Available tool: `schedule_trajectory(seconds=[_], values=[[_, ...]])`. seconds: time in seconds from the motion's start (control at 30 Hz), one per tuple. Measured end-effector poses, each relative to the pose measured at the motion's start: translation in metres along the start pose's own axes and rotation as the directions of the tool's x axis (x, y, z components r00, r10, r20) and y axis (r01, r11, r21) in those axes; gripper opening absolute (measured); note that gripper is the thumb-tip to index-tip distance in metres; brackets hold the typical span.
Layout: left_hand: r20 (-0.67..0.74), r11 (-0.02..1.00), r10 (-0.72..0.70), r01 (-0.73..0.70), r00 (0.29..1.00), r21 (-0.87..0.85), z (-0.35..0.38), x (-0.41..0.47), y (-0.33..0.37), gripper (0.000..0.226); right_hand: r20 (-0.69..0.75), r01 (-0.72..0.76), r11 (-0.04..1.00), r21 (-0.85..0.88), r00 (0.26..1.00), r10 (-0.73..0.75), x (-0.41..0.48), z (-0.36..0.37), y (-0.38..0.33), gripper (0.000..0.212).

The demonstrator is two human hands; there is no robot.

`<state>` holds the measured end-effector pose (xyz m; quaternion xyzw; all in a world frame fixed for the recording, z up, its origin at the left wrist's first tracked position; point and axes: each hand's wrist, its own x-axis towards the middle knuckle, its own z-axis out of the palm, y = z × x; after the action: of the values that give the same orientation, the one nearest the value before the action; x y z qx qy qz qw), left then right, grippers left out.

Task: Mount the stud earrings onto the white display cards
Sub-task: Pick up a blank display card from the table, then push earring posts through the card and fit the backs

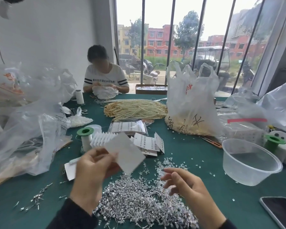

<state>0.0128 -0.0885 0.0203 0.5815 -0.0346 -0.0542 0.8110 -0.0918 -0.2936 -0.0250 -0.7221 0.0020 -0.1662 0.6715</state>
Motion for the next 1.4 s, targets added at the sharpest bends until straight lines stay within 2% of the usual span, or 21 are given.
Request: schedule_trajectory(seconds=[0.03, 0.1, 0.13, 0.2, 0.27, 0.3, 0.33, 0.4, 0.47, 0.5, 0.6, 0.7, 0.8, 0.87, 0.93, 1.0, 1.07, 1.13, 1.2, 1.3, 1.4], values=[[0.079, 0.998, -0.055, 0.055, 0.995, -0.007, 0.007, -0.007, -0.005, 0.029, 0.063, -0.059, 0.994, 0.095, 0.997, 0.053, -0.001, 0.003, 0.001, 0.061], [0.195, 0.992, -0.12, 0.126, 0.973, -0.022, 0.02, -0.021, -0.017, 0.033, 0.119, -0.115, 0.968, 0.224, 0.989, 0.09, -0.001, 0.013, 0.001, 0.069], [0.242, 0.987, -0.146, 0.157, 0.959, -0.025, 0.024, -0.027, -0.024, 0.033, 0.102, -0.119, 0.959, 0.256, 0.99, 0.096, -0.002, 0.018, 0.002, 0.066], [0.349, 0.984, -0.173, 0.176, 0.921, 0.025, 0.029, -0.036, -0.035, 0.035, -0.02, -0.102, 0.943, 0.316, 0.993, 0.114, -0.004, 0.025, 0.005, 0.057], [0.482, 0.979, -0.179, 0.104, 0.858, 0.178, 0.025, -0.038, -0.037, 0.039, -0.134, -0.113, 0.917, 0.383, 0.975, 0.176, -0.006, 0.023, 0.007, 0.04], [0.527, 0.96, -0.173, 0.023, 0.832, 0.28, 0.021, -0.036, -0.036, 0.039, -0.168, -0.123, 0.904, 0.409, 0.964, 0.207, -0.008, 0.019, 0.005, 0.033], [0.541, 0.912, -0.146, -0.1, 0.828, 0.398, 0.015, -0.032, -0.033, 0.035, -0.194, -0.142, 0.9, 0.412, 0.952, 0.239, -0.009, 0.014, 0.004, 0.028], [0.478, 0.699, 0.001, -0.342, 0.879, 0.628, -0.002, -0.015, -0.03, 0.02, -0.242, -0.188, 0.911, 0.367, 0.927, 0.288, -0.011, 0.002, 0.002, 0.019], [0.34, 0.474, 0.171, -0.38, 0.925, 0.794, -0.021, 0.001, -0.026, 0.013, -0.288, -0.22, 0.924, 0.313, 0.905, 0.313, -0.012, -0.008, 0.0, 0.014], [0.286, 0.419, 0.216, -0.353, 0.934, 0.837, -0.029, 0.006, -0.025, 0.014, -0.305, -0.233, 0.925, 0.299, 0.895, 0.324, -0.012, -0.012, 0.001, 0.014], [0.28, 0.403, 0.161, -0.322, 0.946, 0.856, -0.042, 0.012, -0.029, 0.024, -0.308, -0.258, 0.926, 0.277, 0.889, 0.339, -0.012, -0.014, 0.0, 0.014], [0.414, 0.368, 0.055, -0.404, 0.908, 0.838, -0.038, 0.007, -0.034, 0.032, -0.275, -0.268, 0.927, 0.261, 0.9, 0.337, -0.012, -0.011, 0.001, 0.014], [0.489, 0.284, 0.054, -0.483, 0.871, 0.829, -0.033, 0.004, -0.039, 0.032, -0.228, -0.293, 0.92, 0.262, 0.907, 0.354, -0.013, -0.007, 0.001, 0.014], [0.425, 0.253, 0.138, -0.447, 0.895, 0.858, -0.039, 0.008, -0.035, 0.026, -0.213, -0.312, 0.919, 0.24, 0.907, 0.363, -0.013, -0.005, 0.0, 0.015], [0.324, 0.265, 0.208, -0.372, 0.923, 0.89, -0.051, 0.013, -0.027, 0.024, -0.196, -0.334, 0.917, 0.218, 0.905, 0.377, -0.014, -0.004, 0.0, 0.017], [0.307, 0.29, 0.204, -0.357, 0.93, 0.888, -0.056, 0.014, -0.022, 0.023, -0.171, -0.362, 0.911, 0.196, 0.903, 0.395, -0.014, -0.003, 0.0, 0.02], [0.423, 0.283, 0.166, -0.454, 0.891, 0.845, -0.047, 0.008, -0.025, 0.026, -0.157, -0.392, 0.902, 0.182, 0.894, 0.42, -0.014, -0.001, 0.0, 0.019], [0.567, 0.268, 0.126, -0.578, 0.814, 0.771, -0.029, -0.003, -0.036, 0.034, -0.153, -0.415, 0.895, 0.164, 0.885, 0.439, -0.014, 0.001, -0.001, 0.019], [0.648, 0.202, 0.099, -0.652, 0.756, 0.73, -0.013, -0.013, -0.051, 0.048, -0.152, -0.424, 0.892, 0.153, 0.882, 0.446, -0.014, 0.002, -0.003, 0.019], [0.662, 0.079, 0.066, -0.665, 0.747, 0.742, -0.002, -0.022, -0.065, 0.064, -0.146, -0.43, 0.891, 0.144, 0.882, 0.449, -0.014, 0.003, -0.005, 0.02], [0.649, 0.123, 0.11, -0.658, 0.753, 0.743, -0.003, -0.021, -0.066, 0.055, -0.121, -0.438, 0.891, 0.119, 0.884, 0.451, -0.015, 0.003, -0.007, 0.021]])
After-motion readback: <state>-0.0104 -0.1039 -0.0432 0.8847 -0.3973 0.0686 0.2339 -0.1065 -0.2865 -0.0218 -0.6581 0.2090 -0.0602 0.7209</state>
